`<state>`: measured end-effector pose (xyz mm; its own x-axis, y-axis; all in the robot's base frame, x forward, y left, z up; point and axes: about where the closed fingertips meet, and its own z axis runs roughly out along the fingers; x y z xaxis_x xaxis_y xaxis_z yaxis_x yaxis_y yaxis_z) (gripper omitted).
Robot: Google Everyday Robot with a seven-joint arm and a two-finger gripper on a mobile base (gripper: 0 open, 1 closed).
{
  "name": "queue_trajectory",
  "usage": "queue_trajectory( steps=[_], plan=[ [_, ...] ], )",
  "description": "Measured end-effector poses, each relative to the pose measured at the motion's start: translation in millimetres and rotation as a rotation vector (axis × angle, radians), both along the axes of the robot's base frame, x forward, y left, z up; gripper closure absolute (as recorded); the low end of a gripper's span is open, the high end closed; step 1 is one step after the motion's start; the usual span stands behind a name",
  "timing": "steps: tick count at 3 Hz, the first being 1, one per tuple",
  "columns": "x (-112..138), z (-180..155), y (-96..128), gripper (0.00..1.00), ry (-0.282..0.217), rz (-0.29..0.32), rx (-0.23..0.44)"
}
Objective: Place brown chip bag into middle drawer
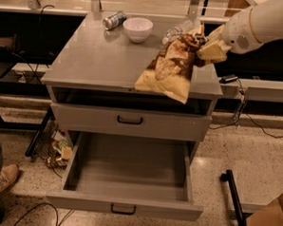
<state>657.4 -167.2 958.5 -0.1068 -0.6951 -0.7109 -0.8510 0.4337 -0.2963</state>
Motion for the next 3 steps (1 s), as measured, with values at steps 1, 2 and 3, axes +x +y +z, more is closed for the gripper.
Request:
queue_trajectory(
  steps=[1,2,3],
  plan=[
    [-52.9,-23.8,40.6,1.00,0.113,0.070,0.133],
    [-60.1,-35.1,50.0,1.00,0.144,0.088,0.145],
    [-60.0,-34.9,49.9,1.00,0.143,0.088,0.145]
  ],
)
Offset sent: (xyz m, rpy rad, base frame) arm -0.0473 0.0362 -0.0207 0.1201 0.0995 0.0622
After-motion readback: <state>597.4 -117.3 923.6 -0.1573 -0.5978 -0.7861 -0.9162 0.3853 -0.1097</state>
